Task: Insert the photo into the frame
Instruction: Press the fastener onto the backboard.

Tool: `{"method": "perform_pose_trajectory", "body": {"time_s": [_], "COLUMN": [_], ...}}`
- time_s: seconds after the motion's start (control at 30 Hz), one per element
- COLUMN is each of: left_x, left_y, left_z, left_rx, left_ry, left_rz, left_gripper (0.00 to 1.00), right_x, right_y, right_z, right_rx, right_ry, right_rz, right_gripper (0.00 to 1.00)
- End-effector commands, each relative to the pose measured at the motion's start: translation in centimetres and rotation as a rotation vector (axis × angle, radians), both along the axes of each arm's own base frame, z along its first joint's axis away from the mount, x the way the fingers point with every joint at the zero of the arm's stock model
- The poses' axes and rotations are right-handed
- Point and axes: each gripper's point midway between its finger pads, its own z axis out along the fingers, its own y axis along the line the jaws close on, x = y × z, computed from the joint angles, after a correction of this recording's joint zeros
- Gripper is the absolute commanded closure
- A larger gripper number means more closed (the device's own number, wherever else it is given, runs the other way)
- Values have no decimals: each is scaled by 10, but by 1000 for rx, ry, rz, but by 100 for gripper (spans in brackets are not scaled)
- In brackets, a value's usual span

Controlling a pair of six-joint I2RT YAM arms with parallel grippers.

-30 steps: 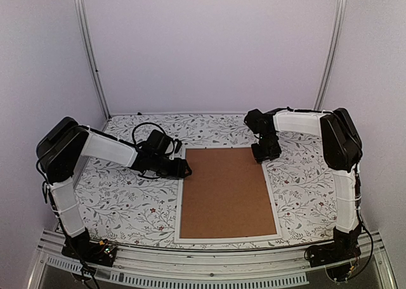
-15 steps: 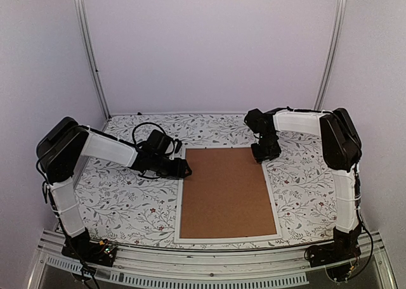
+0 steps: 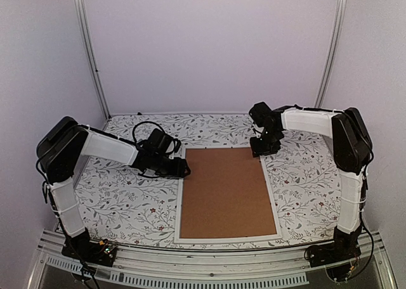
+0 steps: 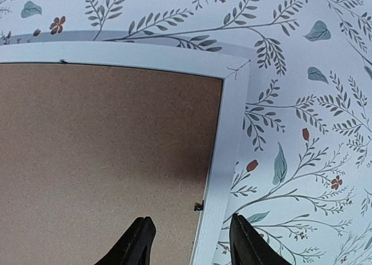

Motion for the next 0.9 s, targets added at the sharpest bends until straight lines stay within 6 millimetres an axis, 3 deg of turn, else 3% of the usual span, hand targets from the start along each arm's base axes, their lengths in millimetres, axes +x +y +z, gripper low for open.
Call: {"method": "perform_pose_trajectory", "body": {"time_s": [0.0, 0.37, 0.67, 0.87], "left_x": [1, 13, 24, 37], "left_y": [4, 11, 19, 25], "left_z": [7, 17, 20, 19], "left_rx": [51, 79, 87, 112], "left_ry": [-16, -38, -47, -47], "left_rz": [8, 10, 15, 20], "left_gripper": [34, 34, 34, 35], "right_x": [0, -28, -42, -49], "right_y": [-6, -6, -14, -12], "right_z": [19, 1, -11, -19], "right_rx": [53, 197, 214, 245], "right_ry": [-51, 28, 60, 80], "right_rz": [-9, 8, -6, -6], "right_gripper": [52, 53, 54, 61]}}
